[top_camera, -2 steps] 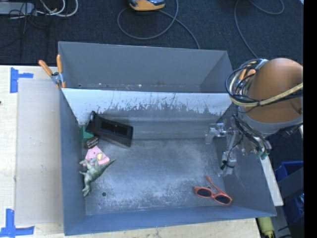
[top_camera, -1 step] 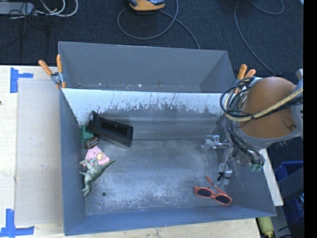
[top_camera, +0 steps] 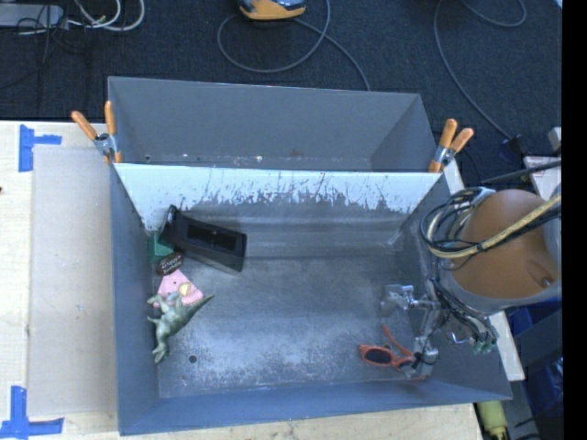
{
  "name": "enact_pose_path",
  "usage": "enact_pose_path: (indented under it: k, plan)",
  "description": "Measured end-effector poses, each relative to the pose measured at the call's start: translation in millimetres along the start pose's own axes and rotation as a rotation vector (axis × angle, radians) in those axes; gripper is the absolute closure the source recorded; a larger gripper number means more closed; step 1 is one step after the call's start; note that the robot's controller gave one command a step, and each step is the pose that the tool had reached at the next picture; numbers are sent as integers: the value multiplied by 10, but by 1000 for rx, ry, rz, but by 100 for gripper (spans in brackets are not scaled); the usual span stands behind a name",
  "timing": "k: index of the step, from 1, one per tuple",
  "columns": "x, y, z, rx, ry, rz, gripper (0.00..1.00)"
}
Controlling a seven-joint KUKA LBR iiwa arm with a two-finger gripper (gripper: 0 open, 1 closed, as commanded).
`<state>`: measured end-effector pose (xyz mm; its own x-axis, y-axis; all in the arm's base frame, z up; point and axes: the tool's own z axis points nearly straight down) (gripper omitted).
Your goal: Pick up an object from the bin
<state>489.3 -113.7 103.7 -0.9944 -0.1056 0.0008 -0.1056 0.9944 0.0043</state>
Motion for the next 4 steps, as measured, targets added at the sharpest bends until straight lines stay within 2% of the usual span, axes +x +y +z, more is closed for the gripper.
enact_pose_path:
  k: [1,3,4]
  plan:
    - [-186,226,330,6,0,-119,100]
    - [-199,172,246,5,0,-125,100]
    - [-163,216,79,5,1,-133,100]
